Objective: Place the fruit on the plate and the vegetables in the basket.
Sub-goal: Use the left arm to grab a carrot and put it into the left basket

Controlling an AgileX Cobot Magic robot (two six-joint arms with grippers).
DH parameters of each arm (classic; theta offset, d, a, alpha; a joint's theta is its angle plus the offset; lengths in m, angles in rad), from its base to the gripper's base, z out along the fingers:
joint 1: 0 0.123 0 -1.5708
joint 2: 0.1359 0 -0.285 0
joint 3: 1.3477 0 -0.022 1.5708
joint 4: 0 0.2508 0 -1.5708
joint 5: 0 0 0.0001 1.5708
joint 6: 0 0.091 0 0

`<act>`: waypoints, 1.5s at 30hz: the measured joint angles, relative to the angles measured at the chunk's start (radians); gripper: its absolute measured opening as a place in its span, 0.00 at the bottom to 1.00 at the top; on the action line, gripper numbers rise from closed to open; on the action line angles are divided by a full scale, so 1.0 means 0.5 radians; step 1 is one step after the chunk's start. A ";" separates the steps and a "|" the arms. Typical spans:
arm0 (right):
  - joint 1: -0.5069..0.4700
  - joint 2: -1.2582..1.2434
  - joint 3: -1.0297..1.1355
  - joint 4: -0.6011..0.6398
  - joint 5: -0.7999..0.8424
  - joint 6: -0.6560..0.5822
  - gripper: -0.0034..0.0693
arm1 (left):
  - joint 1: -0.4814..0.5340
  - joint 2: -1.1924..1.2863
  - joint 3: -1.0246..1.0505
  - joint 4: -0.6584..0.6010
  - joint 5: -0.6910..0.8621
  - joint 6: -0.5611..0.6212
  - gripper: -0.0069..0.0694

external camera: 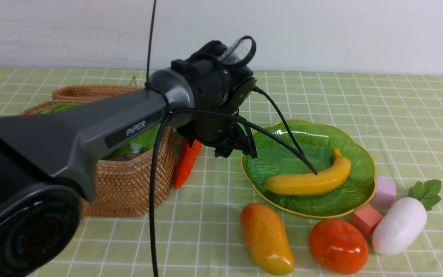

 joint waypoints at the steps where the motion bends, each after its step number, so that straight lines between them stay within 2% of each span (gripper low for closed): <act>1: 0.000 0.000 0.000 -0.005 0.002 0.000 0.09 | 0.000 0.022 0.000 0.019 -0.016 -0.002 0.67; 17: 0.000 0.000 0.000 -0.033 0.002 0.000 0.09 | 0.000 0.093 -0.002 0.296 -0.121 -0.183 0.68; 41: 0.000 0.000 0.000 -0.033 0.069 0.000 0.10 | 0.002 0.241 -0.014 0.371 -0.057 -0.311 0.68; 45: 0.000 0.000 0.000 -0.033 0.073 0.000 0.10 | 0.002 0.241 -0.014 0.362 -0.057 -0.311 0.65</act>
